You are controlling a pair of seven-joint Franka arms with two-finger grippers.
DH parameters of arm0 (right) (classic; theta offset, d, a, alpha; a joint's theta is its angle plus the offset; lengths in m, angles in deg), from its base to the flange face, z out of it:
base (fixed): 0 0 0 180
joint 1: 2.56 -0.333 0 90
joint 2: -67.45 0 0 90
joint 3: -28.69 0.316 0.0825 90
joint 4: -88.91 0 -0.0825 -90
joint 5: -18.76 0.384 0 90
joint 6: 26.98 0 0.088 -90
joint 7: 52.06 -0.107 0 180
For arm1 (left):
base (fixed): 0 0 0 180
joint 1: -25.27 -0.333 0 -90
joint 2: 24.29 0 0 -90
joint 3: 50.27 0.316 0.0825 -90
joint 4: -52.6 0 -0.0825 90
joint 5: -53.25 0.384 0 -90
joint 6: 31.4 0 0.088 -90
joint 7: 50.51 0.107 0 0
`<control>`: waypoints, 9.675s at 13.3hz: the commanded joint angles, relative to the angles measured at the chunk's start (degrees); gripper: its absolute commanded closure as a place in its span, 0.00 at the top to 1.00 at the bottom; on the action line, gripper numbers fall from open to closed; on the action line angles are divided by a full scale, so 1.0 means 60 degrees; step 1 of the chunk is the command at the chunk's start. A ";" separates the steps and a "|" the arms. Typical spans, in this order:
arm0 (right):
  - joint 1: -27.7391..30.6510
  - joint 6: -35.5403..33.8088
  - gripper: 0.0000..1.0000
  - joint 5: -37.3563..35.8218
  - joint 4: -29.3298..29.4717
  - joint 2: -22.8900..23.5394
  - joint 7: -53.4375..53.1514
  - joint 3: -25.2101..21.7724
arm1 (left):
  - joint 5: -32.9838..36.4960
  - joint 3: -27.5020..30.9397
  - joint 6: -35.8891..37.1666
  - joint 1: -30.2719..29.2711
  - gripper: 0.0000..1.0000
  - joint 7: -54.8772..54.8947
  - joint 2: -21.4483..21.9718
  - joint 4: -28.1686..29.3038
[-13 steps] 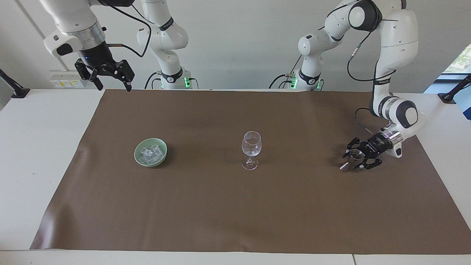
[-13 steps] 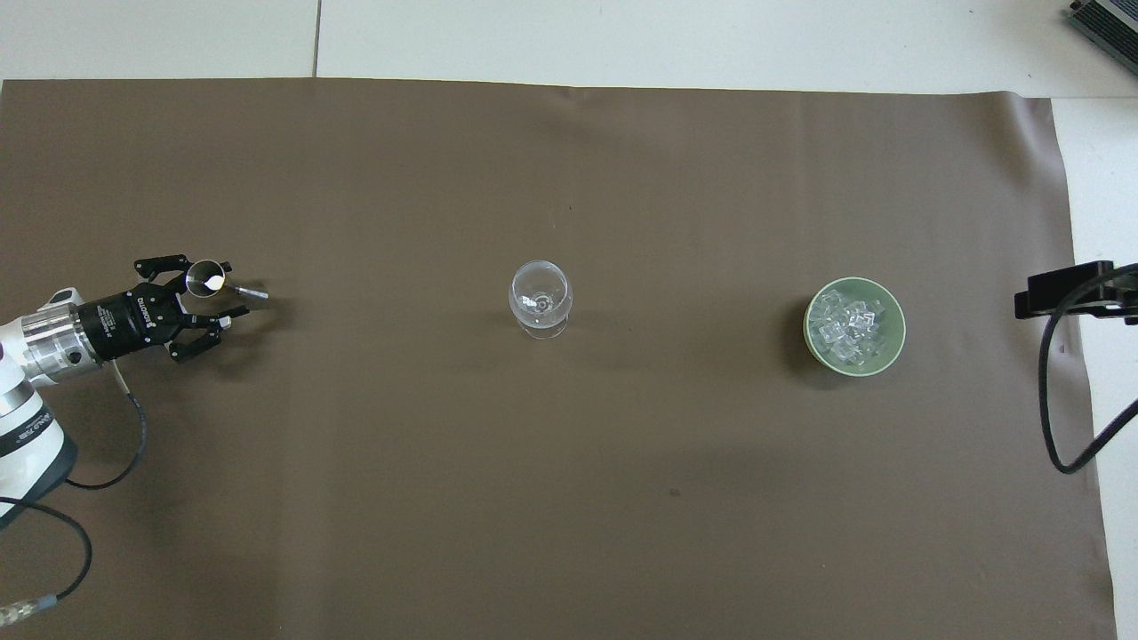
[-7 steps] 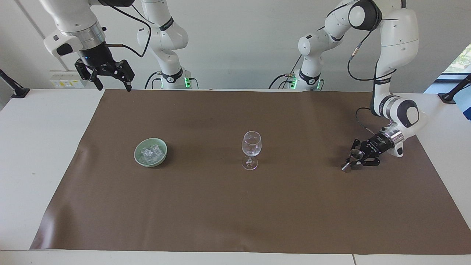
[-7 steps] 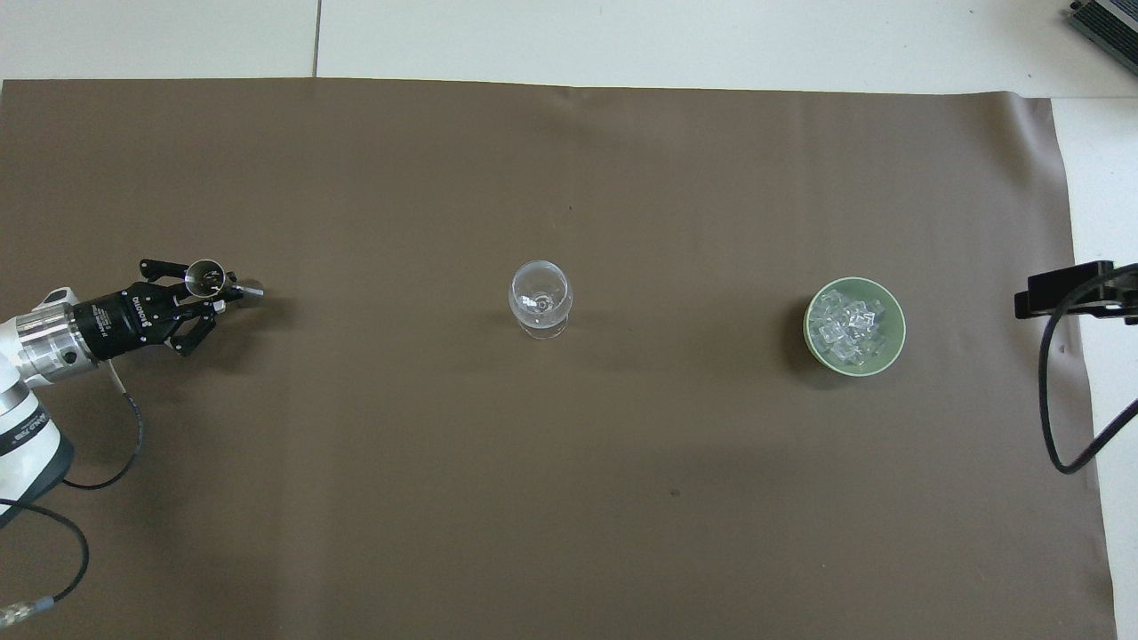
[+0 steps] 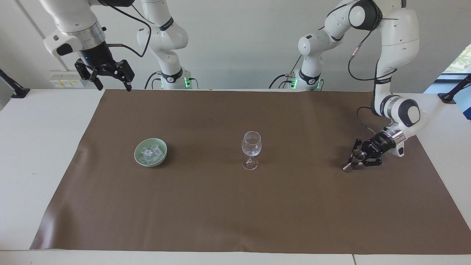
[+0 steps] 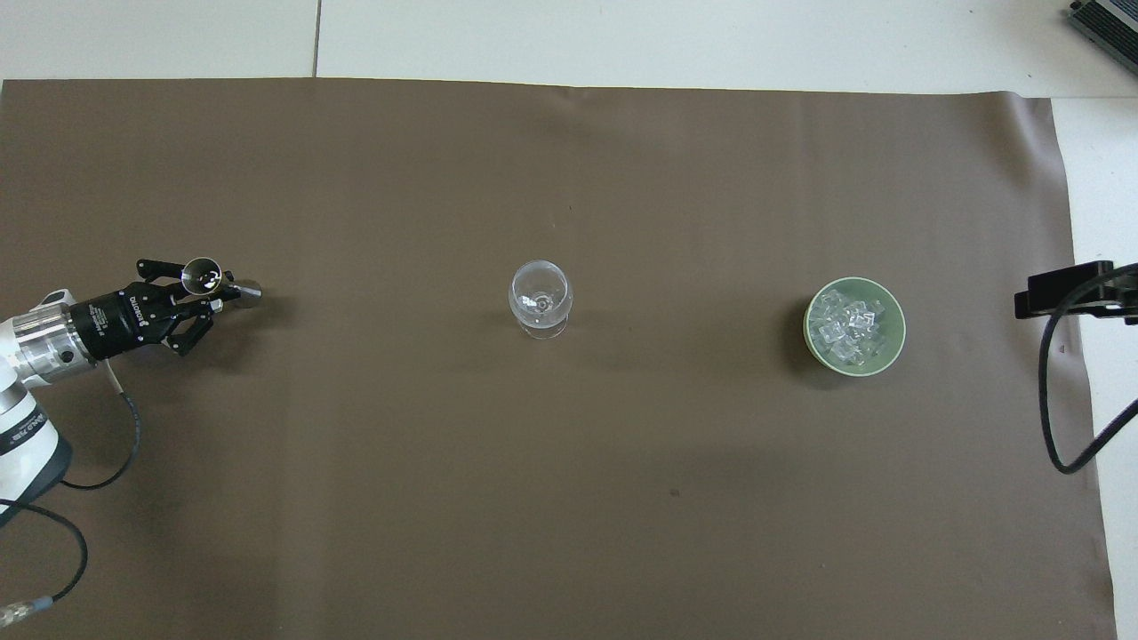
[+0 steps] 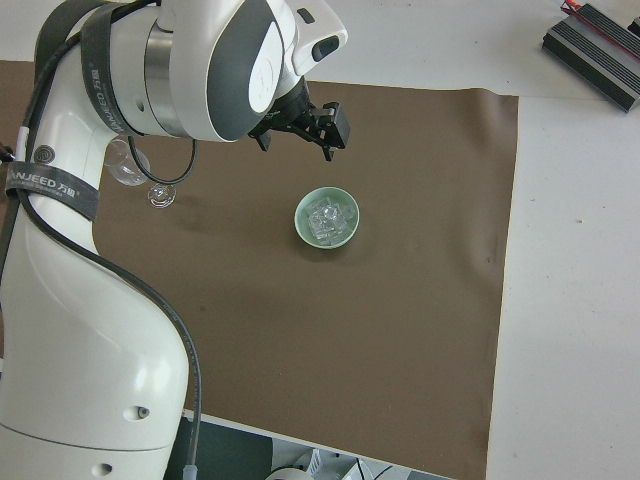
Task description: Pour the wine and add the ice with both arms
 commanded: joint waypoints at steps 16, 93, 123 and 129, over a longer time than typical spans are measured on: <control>0.0092 -0.0023 1.00 0.0181 -0.0161 -0.0155 0.0175 0.0021 | -0.0173 -0.0014 -0.1400 0.2120 0.00 -0.3485 0.1644 -0.0446; 0.0092 -0.0008 1.00 0.0181 -0.0161 -0.0155 0.0175 0.0021 | 0.2156 -0.0468 -1.0965 0.8990 0.00 0.0851 0.3285 0.0139; 0.0092 -0.0008 1.00 0.0181 -0.0161 -0.0155 0.0175 0.0021 | 0.2141 -0.0468 -1.3206 0.9752 0.00 0.6020 0.2904 0.0242; 0.0092 -0.0008 1.00 0.0181 -0.0161 -0.0155 0.0175 0.0021 | 0.2141 -0.0468 -1.3528 0.9942 0.00 0.7354 0.2904 0.0242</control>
